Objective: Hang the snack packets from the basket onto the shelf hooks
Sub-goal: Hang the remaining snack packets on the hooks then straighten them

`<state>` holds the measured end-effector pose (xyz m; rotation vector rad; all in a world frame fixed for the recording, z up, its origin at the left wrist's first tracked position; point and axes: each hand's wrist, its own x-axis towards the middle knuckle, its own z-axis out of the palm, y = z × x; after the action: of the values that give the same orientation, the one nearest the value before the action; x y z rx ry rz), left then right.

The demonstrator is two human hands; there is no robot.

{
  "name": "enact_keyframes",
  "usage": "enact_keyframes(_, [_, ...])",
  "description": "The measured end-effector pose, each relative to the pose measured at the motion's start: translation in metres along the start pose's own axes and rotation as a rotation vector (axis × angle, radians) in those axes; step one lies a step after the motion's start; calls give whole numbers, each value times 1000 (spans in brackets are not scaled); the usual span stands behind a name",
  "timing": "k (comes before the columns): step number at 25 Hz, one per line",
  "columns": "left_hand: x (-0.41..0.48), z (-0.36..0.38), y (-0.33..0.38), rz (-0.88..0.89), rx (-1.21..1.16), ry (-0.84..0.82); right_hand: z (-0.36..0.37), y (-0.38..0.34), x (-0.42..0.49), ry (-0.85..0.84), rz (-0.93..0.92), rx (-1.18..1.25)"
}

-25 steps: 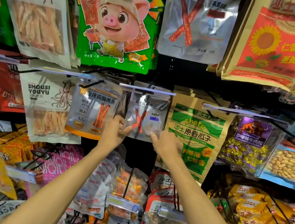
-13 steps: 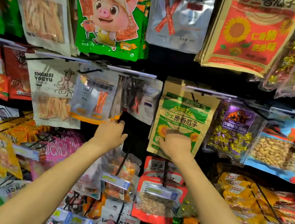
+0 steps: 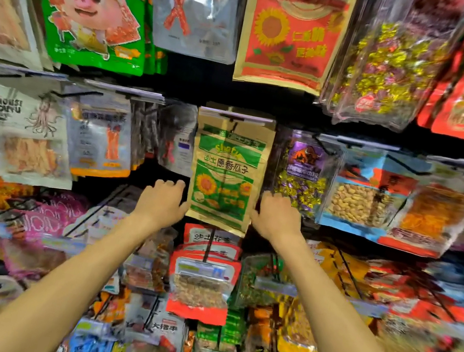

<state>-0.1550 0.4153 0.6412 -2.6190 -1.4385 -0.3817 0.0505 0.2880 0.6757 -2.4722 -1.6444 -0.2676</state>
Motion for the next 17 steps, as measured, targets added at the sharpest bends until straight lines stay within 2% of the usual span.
enact_keyframes(6, [33, -23, 1, -18, -145, 107, -13, 8, 26, 52, 88, 198])
enact_keyframes(11, [68, -33, 1, 1, -514, 107, -5, 0, 52, 101, 139, 406])
enact_keyframes(17, [98, -32, 3, -155, -766, 192, 18, -11, 82, 78, 231, 965])
